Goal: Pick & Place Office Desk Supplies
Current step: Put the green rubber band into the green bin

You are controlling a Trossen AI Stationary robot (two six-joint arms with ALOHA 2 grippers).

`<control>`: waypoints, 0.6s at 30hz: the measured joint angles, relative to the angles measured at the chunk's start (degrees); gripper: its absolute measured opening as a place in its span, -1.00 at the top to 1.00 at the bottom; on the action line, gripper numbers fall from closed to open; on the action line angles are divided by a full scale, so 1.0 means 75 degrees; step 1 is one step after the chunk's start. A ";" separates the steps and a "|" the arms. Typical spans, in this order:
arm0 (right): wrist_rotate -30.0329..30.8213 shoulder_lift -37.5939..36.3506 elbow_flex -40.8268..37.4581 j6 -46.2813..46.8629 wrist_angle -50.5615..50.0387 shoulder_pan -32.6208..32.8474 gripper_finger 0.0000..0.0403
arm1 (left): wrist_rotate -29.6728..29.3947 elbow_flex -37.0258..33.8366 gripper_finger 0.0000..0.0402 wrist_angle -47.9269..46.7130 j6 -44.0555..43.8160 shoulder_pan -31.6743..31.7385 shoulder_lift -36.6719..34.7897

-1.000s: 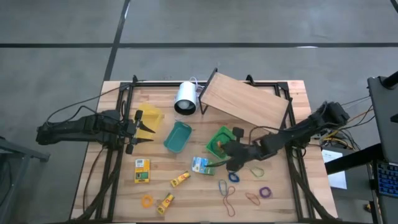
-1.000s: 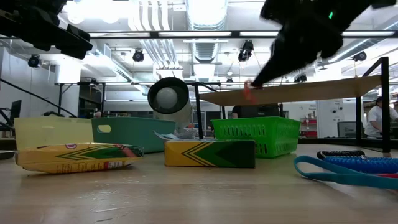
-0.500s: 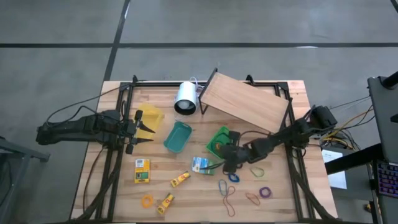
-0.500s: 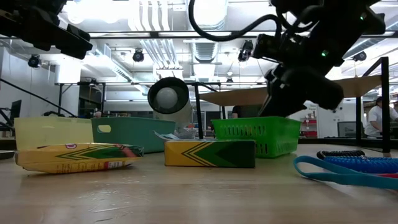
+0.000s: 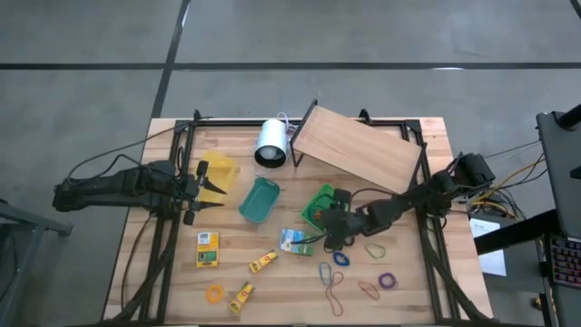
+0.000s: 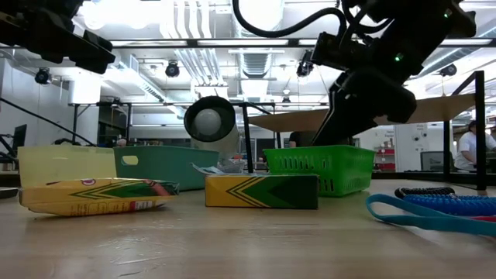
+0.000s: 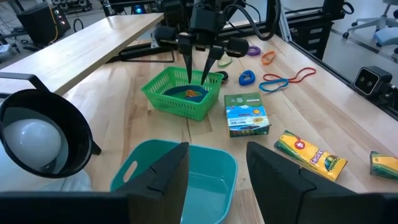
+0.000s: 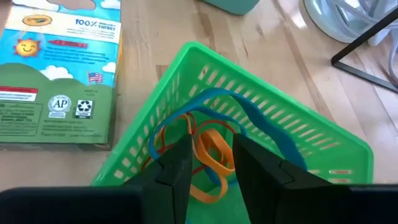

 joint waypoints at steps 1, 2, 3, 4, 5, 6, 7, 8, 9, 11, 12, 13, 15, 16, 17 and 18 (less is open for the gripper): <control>0.0000 0.0000 0.0000 -0.0006 0.0006 0.0000 0.44 | 0.0000 -0.0002 0.19 0.0000 0.0001 0.0000 0.0000; 0.0004 0.0000 0.0000 -0.0006 0.0009 0.0000 0.44 | 0.0000 -0.0001 0.19 -0.0001 0.0001 0.0001 0.0000; 0.0003 -0.0008 0.0000 -0.0032 -0.0002 0.0000 0.44 | 0.0000 -0.0001 0.19 -0.0001 0.0000 0.0002 0.0000; 0.0002 -0.0033 0.0000 -0.0127 -0.0041 0.0000 0.44 | 0.0000 0.0000 0.19 -0.0001 0.0000 0.0002 0.0000; -0.0001 -0.0090 0.0001 -0.0277 -0.0122 0.0005 0.44 | 0.0000 -0.0002 0.19 -0.0004 0.0000 0.0001 0.0000; -0.0002 -0.0169 0.0021 -0.0426 -0.0280 0.0033 0.43 | 0.0000 -0.0002 0.19 -0.0004 0.0000 0.0002 0.0000; -0.0003 -0.0288 0.0054 -0.0563 -0.0450 0.0065 0.44 | 0.0000 0.0000 0.19 -0.0004 0.0000 0.0000 0.0000; 0.0003 -0.0388 0.0117 -0.0630 -0.0625 0.0111 0.44 | 0.0000 0.0000 0.19 -0.0007 0.0003 0.0000 0.0000; 0.0000 -0.0485 0.0209 -0.0670 -0.0778 0.0161 0.44 | 0.0000 -0.0002 0.19 -0.0010 0.0001 0.0001 0.0000; -0.0015 -0.0686 0.0438 -0.0639 -0.1278 0.0278 0.45 | 0.0000 0.0000 0.19 -0.0052 0.0001 0.0000 0.0003; -0.0031 -0.0779 0.0591 -0.0532 -0.1564 0.0333 0.46 | 0.0000 -0.0001 0.19 -0.0057 0.0000 0.0001 0.0003; -0.0040 -0.0876 0.0762 -0.0371 -0.1824 0.0397 0.47 | 0.0000 -0.0001 0.19 -0.0058 0.0001 0.0001 0.0003; -0.0040 -0.1012 0.1116 0.0099 -0.2427 0.0517 0.49 | 0.0000 0.0000 0.19 -0.0060 0.0001 0.0002 0.0006; -0.0062 -0.1059 0.1313 0.0374 -0.2810 0.0581 0.50 | 0.0000 0.0000 0.19 -0.0080 0.0000 0.0001 0.0012; -0.0172 -0.1088 0.1509 0.0684 -0.3206 0.0641 0.50 | 0.0000 0.0000 0.19 -0.0117 0.0000 0.0000 0.0012; -0.0354 -0.1104 0.1708 0.1015 -0.3619 0.0701 0.50 | 0.0000 0.0000 0.19 -0.0116 0.0001 0.0000 0.0015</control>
